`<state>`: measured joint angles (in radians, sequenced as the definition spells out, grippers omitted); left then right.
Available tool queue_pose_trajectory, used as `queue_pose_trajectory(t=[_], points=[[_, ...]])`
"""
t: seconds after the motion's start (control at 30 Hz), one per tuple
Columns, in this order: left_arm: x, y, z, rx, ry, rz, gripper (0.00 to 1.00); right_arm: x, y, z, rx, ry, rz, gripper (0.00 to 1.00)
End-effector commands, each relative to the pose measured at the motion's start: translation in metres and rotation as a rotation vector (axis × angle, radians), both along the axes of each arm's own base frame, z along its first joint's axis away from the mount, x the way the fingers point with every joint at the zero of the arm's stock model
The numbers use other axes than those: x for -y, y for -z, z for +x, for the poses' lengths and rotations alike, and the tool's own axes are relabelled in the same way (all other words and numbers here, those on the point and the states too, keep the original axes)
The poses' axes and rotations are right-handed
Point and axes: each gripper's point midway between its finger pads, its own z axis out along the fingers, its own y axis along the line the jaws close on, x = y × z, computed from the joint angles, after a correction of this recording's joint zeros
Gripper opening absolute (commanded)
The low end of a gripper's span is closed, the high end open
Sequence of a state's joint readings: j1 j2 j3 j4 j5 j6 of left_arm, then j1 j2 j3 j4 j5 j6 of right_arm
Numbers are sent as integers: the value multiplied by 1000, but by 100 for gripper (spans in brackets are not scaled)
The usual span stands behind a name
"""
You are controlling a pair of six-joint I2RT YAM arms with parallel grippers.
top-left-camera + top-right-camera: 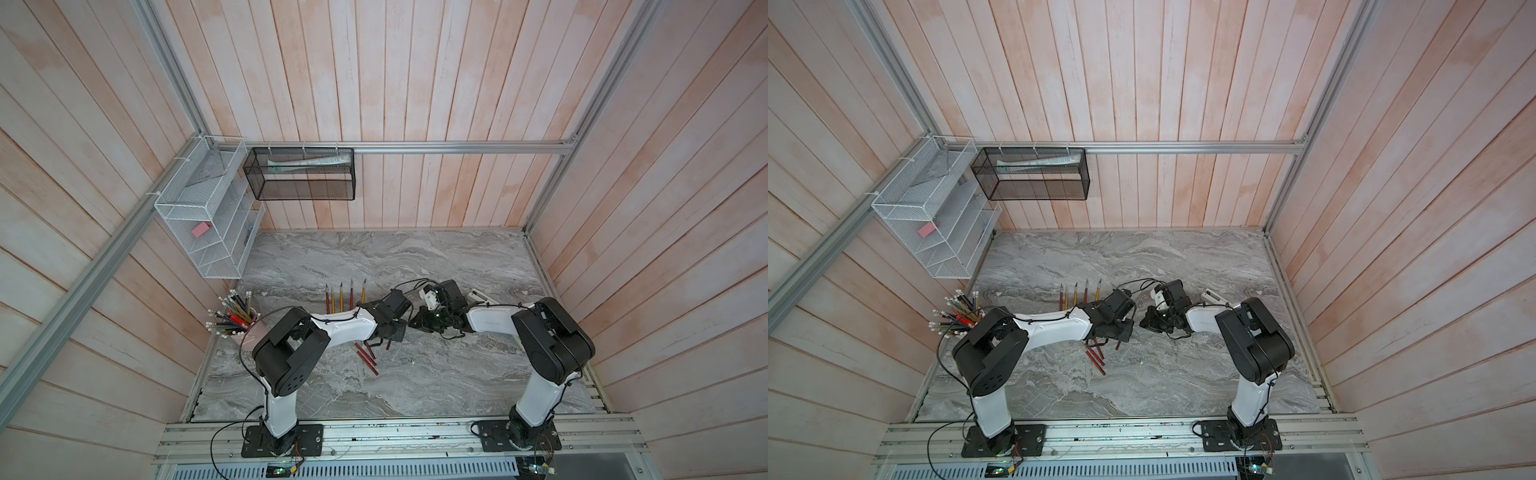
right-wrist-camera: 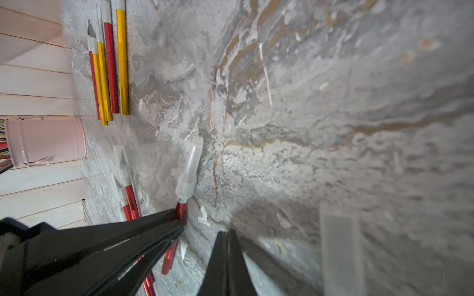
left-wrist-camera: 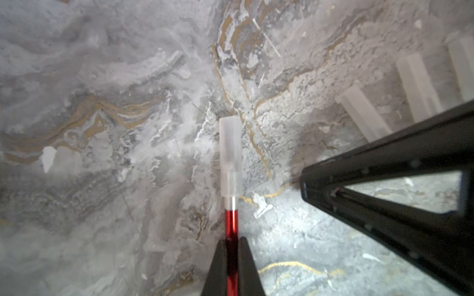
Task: Remove protective caps from carving knives
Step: Pick up the carving knife from the center of the board.
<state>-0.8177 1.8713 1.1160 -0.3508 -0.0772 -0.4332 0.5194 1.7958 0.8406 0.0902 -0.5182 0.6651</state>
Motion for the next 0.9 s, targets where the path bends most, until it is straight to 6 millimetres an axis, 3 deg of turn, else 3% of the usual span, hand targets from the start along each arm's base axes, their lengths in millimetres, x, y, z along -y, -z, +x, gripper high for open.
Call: queue_pose_trajectory(t=[0.0,0.17,0.33,0.53,0.87], points=[[-15,26,-18,-81,15,85,3,-1,-14,0,13,0,36,0],[-7,9,-16,-60,31,36,0,-1,-27,2,34,2,59,3],[2,-14,-15,-34,47,-29,0,-5,-43,4,49,-9,99,19],[3,-33,-15,-10,48,-62,0,-11,-49,8,45,-26,133,31],[3,-45,-16,6,53,-80,0,-21,-59,16,52,-28,190,34]])
